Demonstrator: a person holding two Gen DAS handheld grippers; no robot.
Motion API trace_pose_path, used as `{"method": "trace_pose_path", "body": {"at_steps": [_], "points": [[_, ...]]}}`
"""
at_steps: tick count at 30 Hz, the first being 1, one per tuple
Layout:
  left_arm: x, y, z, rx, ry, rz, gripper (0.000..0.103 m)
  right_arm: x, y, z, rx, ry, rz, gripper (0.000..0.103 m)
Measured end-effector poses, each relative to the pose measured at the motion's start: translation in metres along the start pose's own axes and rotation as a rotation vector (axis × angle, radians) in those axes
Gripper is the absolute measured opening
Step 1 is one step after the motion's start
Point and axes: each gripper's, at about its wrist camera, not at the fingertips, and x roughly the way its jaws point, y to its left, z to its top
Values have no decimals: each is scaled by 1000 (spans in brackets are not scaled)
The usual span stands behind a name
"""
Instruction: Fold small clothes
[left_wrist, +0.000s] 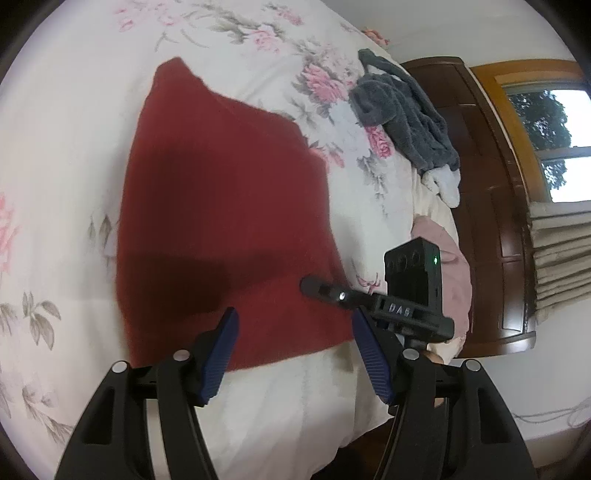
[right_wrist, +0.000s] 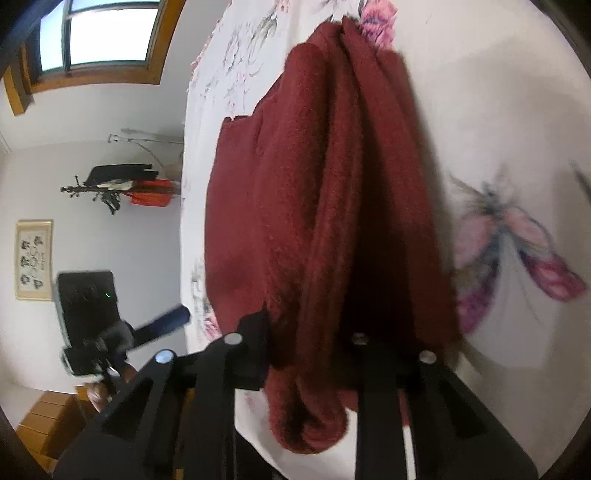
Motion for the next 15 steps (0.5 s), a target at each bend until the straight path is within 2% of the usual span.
{"method": "trace_pose_path", "body": {"at_steps": [5, 9, 12, 15], "points": [[12, -10, 2, 34, 35, -48, 62, -29, -18, -15, 50, -52, 56, 17], [28, -14, -3, 60, 69, -78, 62, -24, -38, -19, 78, -46, 65, 18], [41, -14, -7, 68, 97, -105, 62, -12, -36, -11, 52, -77, 60, 24], [47, -13, -12, 90, 119, -142, 62, -25, -33, -10, 31, -120, 76, 42]]}}
